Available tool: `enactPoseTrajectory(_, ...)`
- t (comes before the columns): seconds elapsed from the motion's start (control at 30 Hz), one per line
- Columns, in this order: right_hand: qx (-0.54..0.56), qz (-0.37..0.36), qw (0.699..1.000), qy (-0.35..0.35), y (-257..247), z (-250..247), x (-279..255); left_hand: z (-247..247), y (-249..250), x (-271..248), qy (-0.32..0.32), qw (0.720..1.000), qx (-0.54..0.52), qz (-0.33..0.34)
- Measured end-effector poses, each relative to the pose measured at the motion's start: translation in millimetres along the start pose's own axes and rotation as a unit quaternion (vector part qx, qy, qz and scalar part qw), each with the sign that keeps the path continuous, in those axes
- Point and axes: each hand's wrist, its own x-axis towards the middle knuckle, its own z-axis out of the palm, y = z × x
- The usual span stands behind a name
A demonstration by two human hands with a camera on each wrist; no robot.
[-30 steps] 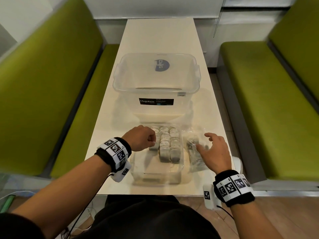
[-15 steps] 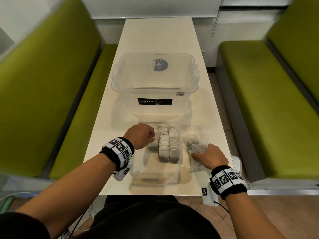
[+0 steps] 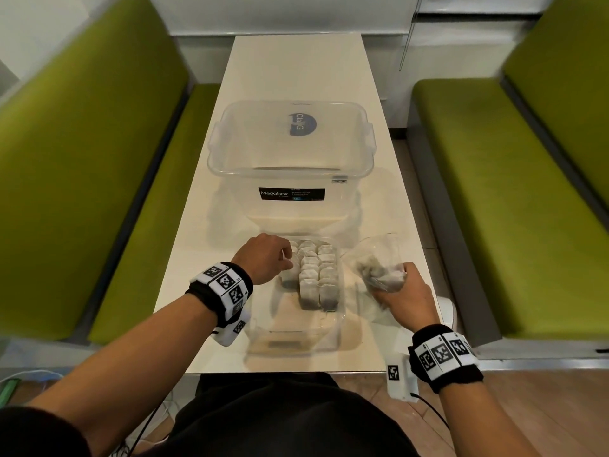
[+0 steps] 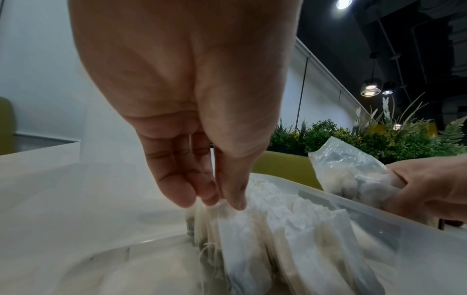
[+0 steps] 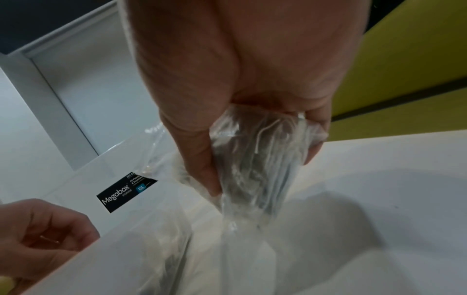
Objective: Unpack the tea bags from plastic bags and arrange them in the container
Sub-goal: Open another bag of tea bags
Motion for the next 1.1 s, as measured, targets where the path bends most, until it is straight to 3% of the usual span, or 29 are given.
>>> enactPoseTrajectory(0.13,0.044,-0.052,0.998,0.015,-5.4,-5.0,-5.0,-15.2,5.7,-10.7,0.032,0.999,-0.011,0.012)
enactPoseTrajectory(0.27,0.046,-0.101,0.993,-0.027,-20.6,-15.1,-14.2,-41.8,25.6,-31.4,0.083,0.985,-0.134,0.064)
enactPoseTrajectory(0.4,0.013,-0.148,0.984,-0.1,-39.6,-22.9,-21.7,-62.7,51.2,-53.5,0.047,0.961,-0.233,0.143)
enactPoseTrajectory(0.53,-0.024,-0.18,0.974,-0.138,-56.2,-27.6,-27.4,-67.7,58.0,-56.2,-0.013,0.959,-0.196,0.204)
enactPoseTrajectory(0.8,-0.063,-0.206,0.961,-0.176,-71.6,-33.7,-30.5,-65.2,57.4,-52.0,-0.113,0.967,-0.072,0.218)
enactPoseTrajectory(1.1,-0.045,-0.215,0.956,-0.194,-73.9,-35.8,-30.0,-54.6,60.8,-53.3,-0.069,0.97,-0.07,0.222)
